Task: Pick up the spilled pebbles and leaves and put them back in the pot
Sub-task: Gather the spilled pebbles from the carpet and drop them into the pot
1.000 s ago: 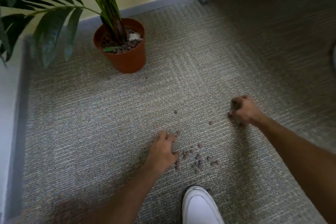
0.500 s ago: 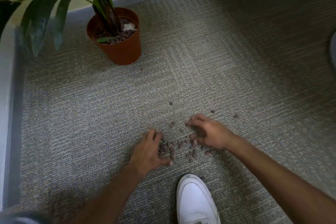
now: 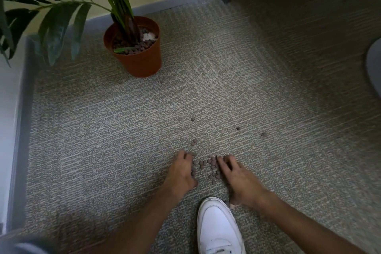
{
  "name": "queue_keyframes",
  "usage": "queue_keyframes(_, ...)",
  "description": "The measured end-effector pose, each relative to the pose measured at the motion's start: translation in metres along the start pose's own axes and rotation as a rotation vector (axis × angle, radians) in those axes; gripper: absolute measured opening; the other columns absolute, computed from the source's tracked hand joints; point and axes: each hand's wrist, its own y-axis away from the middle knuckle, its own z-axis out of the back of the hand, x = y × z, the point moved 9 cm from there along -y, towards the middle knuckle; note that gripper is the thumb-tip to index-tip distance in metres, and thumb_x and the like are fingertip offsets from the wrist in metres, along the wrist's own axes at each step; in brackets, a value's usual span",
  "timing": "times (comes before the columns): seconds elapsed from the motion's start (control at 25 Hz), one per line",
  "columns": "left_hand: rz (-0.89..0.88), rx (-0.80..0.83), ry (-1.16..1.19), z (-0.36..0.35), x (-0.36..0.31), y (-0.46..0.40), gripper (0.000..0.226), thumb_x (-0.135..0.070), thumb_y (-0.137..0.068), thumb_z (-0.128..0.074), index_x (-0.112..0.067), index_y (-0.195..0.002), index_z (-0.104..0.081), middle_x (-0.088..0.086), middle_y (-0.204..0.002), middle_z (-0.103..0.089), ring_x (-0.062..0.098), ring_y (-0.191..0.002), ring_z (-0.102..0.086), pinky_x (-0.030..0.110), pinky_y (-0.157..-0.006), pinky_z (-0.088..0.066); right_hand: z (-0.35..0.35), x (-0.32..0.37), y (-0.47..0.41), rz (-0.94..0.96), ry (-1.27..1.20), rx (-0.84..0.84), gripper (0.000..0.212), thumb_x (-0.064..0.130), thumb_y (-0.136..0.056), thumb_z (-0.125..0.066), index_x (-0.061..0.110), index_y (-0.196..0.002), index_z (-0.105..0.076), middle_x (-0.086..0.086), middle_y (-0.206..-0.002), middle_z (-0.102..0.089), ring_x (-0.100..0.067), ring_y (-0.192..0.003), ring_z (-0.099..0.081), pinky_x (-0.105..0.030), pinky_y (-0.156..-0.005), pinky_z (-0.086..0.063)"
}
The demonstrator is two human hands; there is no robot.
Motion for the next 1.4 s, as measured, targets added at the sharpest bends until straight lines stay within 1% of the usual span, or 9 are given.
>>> queue_keyframes(0.2,-0.051,0.038,-0.017,-0.013,-0.022,-0.001,0.083,-0.015,-0.062,-0.083,-0.016,-0.134,-0.042,0.003,-0.127,-0.038,0.023,-0.109,-0.055,0.031,-0.098,-0.046,0.003,-0.008,0.000,0.024,-0.064,-0.001,0.125,0.038,-0.059,-0.086,0.017,-0.152,-0.005,-0.001,-0.141,-0.017,-0.022,-0.115,-0.047,-0.029,-0.094,-0.044)
queue_keyframes(0.36,-0.044,0.037,0.053,-0.009,-0.021,-0.004,0.074,-0.011,-0.065,-0.079,-0.011,-0.131,-0.045,0.005,-0.126,-0.040,0.026,-0.110,-0.054,0.035,-0.099,-0.044,0.026,-0.004,-0.011,-0.016,-0.318,-0.196,0.092,0.041,-0.076,-0.075,0.023,-0.149,-0.021,0.002,-0.134,-0.029,-0.021,-0.111,-0.054,-0.029,-0.094,-0.045)
queue_keyframes(0.52,-0.044,0.052,0.089,-0.004,-0.017,-0.001,0.077,-0.013,-0.069,-0.077,-0.011,-0.135,-0.040,0.005,-0.127,-0.037,0.027,-0.113,-0.053,0.036,-0.101,-0.044,0.027,-0.004,-0.032,0.028,-0.293,-0.026,0.120,0.034,-0.062,-0.086,0.027,-0.151,-0.005,0.003,-0.139,-0.021,-0.022,-0.116,-0.048,-0.029,-0.098,-0.043)
queue_keyframes(0.64,-0.072,0.145,-0.019,-0.010,-0.021,0.003,0.097,-0.023,-0.056,-0.087,-0.010,-0.137,-0.034,0.006,-0.130,-0.034,0.026,-0.111,-0.051,0.035,-0.098,-0.045,0.018,0.002,-0.033,0.112,-0.038,0.078,0.138,0.038,-0.049,-0.091,0.027,-0.150,0.002,-0.001,-0.143,-0.015,-0.025,-0.122,-0.039,-0.037,-0.099,-0.043)
queue_keyframes(0.8,-0.040,0.167,-0.064,-0.020,-0.027,0.005,0.100,-0.021,-0.055,-0.089,-0.008,-0.136,-0.032,0.009,-0.132,-0.033,0.026,-0.117,-0.045,0.033,-0.099,-0.041,0.014,0.032,-0.036,0.245,0.113,-0.028,0.122,0.036,-0.056,-0.087,0.013,-0.149,-0.012,-0.009,-0.135,-0.030,-0.026,-0.118,-0.043,-0.038,-0.096,-0.047)
queue_keyframes(1.0,0.059,-0.056,0.091,-0.007,-0.023,0.001,0.050,-0.013,-0.072,-0.075,-0.006,-0.115,-0.052,0.009,-0.117,-0.051,0.026,-0.101,-0.057,0.032,-0.087,-0.046,0.034,0.032,-0.044,0.167,-0.283,-0.202,0.069,0.019,-0.073,-0.074,0.018,-0.136,-0.046,-0.003,-0.122,-0.049,-0.022,-0.100,-0.060,-0.031,-0.091,-0.050)
queue_keyframes(1.16,0.144,-0.216,0.311,0.002,-0.007,-0.003,0.018,-0.006,-0.073,-0.068,-0.005,-0.091,-0.065,0.012,-0.095,-0.065,0.026,-0.086,-0.060,0.028,-0.073,-0.043,0.043,0.033,-0.051,0.100,-0.451,-0.317,0.033,0.013,-0.075,-0.068,0.018,-0.109,-0.067,-0.003,-0.106,-0.064,-0.019,-0.094,-0.062,-0.029,-0.086,-0.050)
queue_keyframes(1.28,0.272,-0.203,0.515,0.001,0.009,-0.011,0.012,-0.008,-0.069,-0.074,-0.015,-0.078,-0.070,0.002,-0.078,-0.069,0.018,-0.072,-0.063,0.025,-0.067,-0.050,0.037,0.020,-0.061,-0.013,-0.657,-0.306,0.031,0.006,-0.073,-0.073,0.019,-0.100,-0.073,0.004,-0.097,-0.070,-0.011,-0.087,-0.063,-0.024,-0.085,-0.052)
queue_keyframes(1.4,0.378,-0.117,0.714,0.001,0.020,-0.018,0.027,0.001,-0.063,-0.078,-0.023,-0.066,-0.066,-0.004,-0.067,-0.067,0.014,-0.064,-0.062,0.024,-0.063,-0.054,0.021,0.013,-0.072,-0.100,-1.029,-0.162,0.038,-0.004,-0.070,-0.076,0.019,-0.099,-0.073,0.005,-0.097,-0.074,-0.011,-0.089,-0.070,-0.025,-0.085,-0.056)
